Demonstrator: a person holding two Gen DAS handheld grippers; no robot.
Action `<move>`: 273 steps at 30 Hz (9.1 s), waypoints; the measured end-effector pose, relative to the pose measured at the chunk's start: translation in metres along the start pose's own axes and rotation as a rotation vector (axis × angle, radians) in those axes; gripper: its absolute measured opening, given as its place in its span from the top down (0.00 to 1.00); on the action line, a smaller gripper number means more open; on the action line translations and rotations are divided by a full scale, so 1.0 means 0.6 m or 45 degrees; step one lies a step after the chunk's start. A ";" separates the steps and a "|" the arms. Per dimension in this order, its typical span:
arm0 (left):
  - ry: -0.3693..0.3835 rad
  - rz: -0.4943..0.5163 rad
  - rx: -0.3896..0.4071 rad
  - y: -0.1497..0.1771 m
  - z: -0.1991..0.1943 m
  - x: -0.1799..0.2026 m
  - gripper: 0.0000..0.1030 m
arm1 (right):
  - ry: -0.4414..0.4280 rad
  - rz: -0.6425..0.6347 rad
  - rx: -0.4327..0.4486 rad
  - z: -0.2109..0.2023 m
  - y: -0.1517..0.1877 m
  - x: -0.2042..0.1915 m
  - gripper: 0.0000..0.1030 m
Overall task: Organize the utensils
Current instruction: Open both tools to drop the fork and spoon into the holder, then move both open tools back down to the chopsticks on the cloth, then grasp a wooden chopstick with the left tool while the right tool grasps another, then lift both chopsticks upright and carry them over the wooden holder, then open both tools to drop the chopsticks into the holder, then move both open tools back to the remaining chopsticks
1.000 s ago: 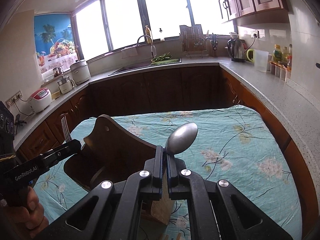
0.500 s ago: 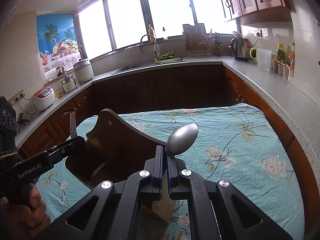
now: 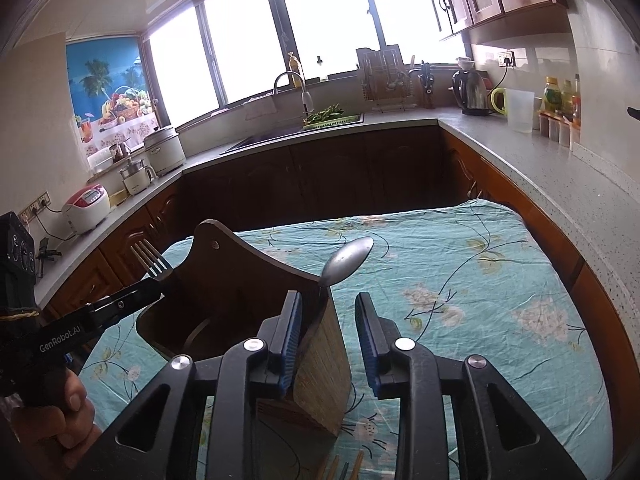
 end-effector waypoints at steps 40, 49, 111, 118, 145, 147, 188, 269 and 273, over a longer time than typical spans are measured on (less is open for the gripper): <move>-0.132 -0.111 -0.069 0.222 -0.342 0.051 0.16 | -0.042 0.114 0.098 -0.263 0.219 0.035 0.01; -0.159 -0.114 -0.145 0.216 -0.330 0.051 0.18 | -0.058 0.073 0.054 -0.248 0.227 0.016 0.02; -0.089 -0.046 -0.431 0.199 -0.113 0.020 0.96 | -0.031 -0.047 -0.328 -0.038 0.203 -0.025 0.94; -0.020 -0.040 -0.307 0.166 -0.195 0.045 0.97 | -0.088 -0.010 -0.232 -0.109 0.176 -0.008 0.95; 0.138 0.060 0.030 0.110 -0.435 0.111 0.97 | -0.179 0.044 0.129 -0.290 0.065 -0.018 0.95; 0.139 0.061 0.036 0.109 -0.432 0.111 0.97 | -0.174 0.055 0.133 -0.288 0.065 -0.014 0.95; 0.085 0.155 0.496 -0.031 -0.166 0.058 0.97 | -0.004 0.252 0.437 -0.133 -0.109 0.031 0.95; -0.127 -0.113 -0.013 0.185 -0.297 0.048 0.11 | -0.016 0.299 0.069 -0.224 0.171 0.099 0.03; -0.138 -0.125 -0.052 0.188 -0.297 0.048 0.11 | 0.005 0.267 0.038 -0.221 0.190 0.097 0.03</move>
Point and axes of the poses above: each gripper's, at about its wrist camera, not at the fingertips, and z roughly the way its jaws point, x to its right, y to its underside, the point moved 4 cm from there along z, roughly the way its jaws point, and after that the axes turned 14 degrees about y, right-handed, at the moved point
